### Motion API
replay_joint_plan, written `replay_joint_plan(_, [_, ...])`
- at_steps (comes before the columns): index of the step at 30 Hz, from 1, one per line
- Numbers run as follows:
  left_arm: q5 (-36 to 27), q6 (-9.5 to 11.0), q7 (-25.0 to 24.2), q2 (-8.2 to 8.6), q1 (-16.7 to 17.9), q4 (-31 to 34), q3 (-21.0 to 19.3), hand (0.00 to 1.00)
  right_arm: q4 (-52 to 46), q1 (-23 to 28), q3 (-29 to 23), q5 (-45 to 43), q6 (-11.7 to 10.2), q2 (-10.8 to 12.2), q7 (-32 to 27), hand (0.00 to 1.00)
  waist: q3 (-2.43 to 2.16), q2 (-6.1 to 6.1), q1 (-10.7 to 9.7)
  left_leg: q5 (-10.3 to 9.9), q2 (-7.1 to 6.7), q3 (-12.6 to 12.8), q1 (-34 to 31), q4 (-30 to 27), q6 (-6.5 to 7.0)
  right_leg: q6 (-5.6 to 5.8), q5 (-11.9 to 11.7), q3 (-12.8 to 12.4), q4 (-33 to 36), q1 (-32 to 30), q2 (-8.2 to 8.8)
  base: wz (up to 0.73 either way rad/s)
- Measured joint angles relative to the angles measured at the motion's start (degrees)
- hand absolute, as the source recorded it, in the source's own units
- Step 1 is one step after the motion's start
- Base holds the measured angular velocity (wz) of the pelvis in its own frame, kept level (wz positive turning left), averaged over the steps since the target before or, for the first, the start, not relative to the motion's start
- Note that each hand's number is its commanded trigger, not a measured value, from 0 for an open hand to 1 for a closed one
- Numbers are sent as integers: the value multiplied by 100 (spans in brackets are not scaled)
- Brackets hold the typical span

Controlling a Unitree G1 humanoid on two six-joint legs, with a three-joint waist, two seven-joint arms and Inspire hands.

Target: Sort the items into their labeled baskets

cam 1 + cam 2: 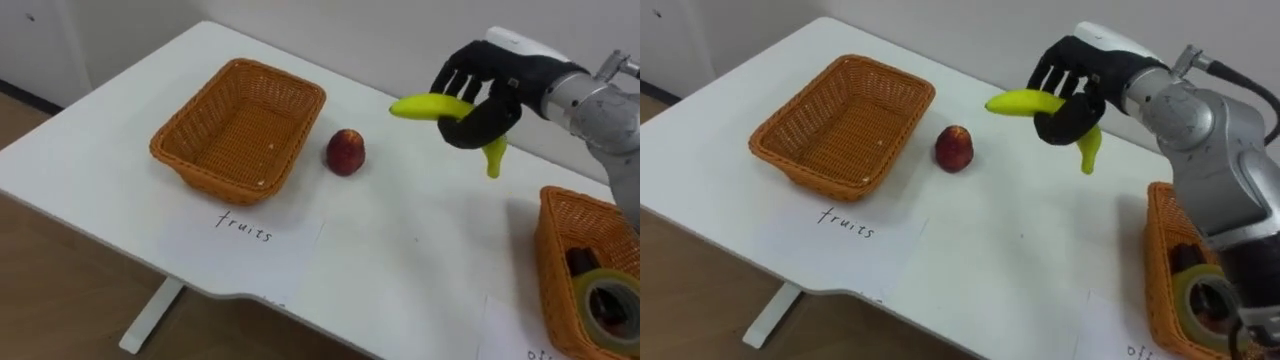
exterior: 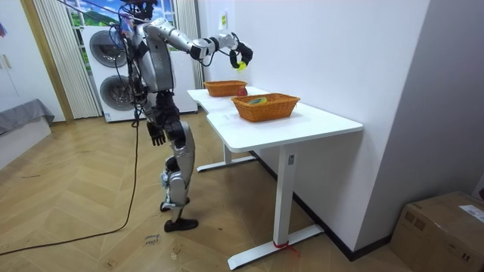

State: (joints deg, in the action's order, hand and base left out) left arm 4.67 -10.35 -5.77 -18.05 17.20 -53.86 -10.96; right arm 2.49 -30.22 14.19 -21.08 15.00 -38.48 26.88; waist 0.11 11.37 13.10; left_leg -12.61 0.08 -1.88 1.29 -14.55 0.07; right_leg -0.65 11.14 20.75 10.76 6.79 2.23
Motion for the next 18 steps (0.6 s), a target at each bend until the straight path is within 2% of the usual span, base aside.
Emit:
replay_joint_plan(6, [-1,5,9,-2,65,-22,174,0,-66,-1,310,-21,-8,2,14,100,27,34,139,-3,-20,-71,48,88,9,28,16,56,18,27,31,5])
replay_joint_plan(7, [0,26,9,-2,60,-26,200,0,-68,-2,326,-22,-13,2,14,100,46,59,152,-2,-25,-81,48,91,9,28,17,61,17,36,32,8])
replay_joint_plan(10, [1,74,0,-2,72,-128,204,0,-133,-1,398,-77,-8,7,13,100,67,82,308,-6,-27,-125,102,95,17,34,19,118,10,81,44,4])
replay_joint_plan(18, [60,79,-24,-13,143,-102,176,0,-415,-2,624,-442,0,8,-3,100,68,85,604,-33,-90,-254,113,120,60,100,59,284,18,154,79,9])
